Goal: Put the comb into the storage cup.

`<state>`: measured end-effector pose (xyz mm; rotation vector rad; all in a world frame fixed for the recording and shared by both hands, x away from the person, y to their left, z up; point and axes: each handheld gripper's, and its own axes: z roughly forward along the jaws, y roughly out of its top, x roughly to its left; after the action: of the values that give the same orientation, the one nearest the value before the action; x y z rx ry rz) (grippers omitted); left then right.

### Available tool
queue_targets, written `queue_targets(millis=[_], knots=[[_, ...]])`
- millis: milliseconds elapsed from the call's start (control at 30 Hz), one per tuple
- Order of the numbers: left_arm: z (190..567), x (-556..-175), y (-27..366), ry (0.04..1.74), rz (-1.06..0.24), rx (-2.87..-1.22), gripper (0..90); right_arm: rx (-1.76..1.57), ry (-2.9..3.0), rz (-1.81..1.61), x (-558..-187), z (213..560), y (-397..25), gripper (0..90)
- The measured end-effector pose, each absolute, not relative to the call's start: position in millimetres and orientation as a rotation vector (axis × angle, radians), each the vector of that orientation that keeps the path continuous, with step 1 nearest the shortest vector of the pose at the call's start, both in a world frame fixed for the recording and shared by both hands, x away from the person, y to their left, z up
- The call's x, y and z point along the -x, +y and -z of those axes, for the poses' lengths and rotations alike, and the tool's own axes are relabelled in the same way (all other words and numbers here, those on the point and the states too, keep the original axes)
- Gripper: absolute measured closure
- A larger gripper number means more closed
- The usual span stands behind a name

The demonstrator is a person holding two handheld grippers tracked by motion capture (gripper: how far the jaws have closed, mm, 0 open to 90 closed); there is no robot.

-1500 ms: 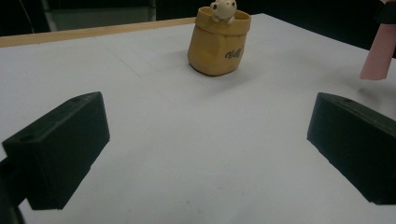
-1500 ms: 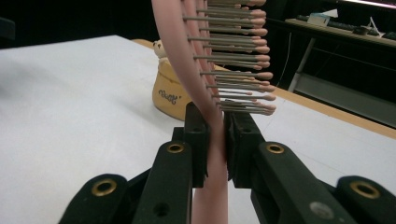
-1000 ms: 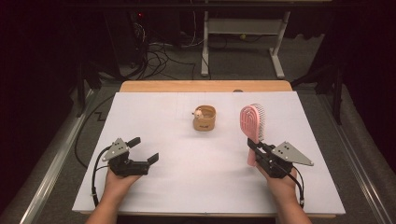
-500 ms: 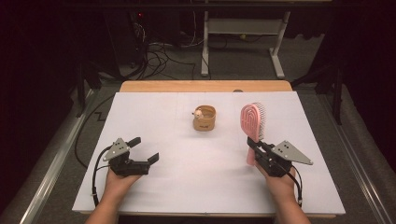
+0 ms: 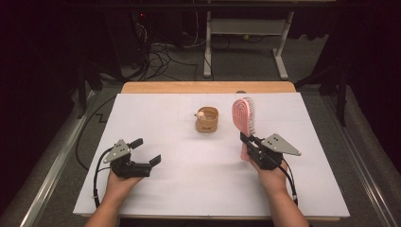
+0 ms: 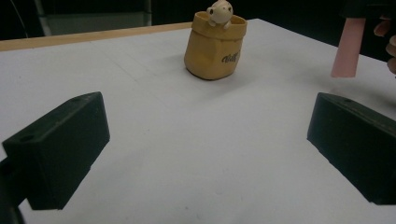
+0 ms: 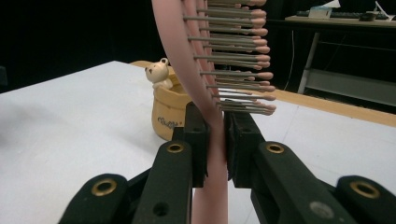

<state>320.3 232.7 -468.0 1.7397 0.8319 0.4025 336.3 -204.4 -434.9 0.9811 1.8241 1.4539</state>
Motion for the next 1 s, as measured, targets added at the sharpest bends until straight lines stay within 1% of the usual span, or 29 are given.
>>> queue_targets(millis=[1000], knots=[[466,-318,231,0.799,-0.394,-1.728,0.0,-0.954,1.77,-1.501,-385,400,-168,81.4]])
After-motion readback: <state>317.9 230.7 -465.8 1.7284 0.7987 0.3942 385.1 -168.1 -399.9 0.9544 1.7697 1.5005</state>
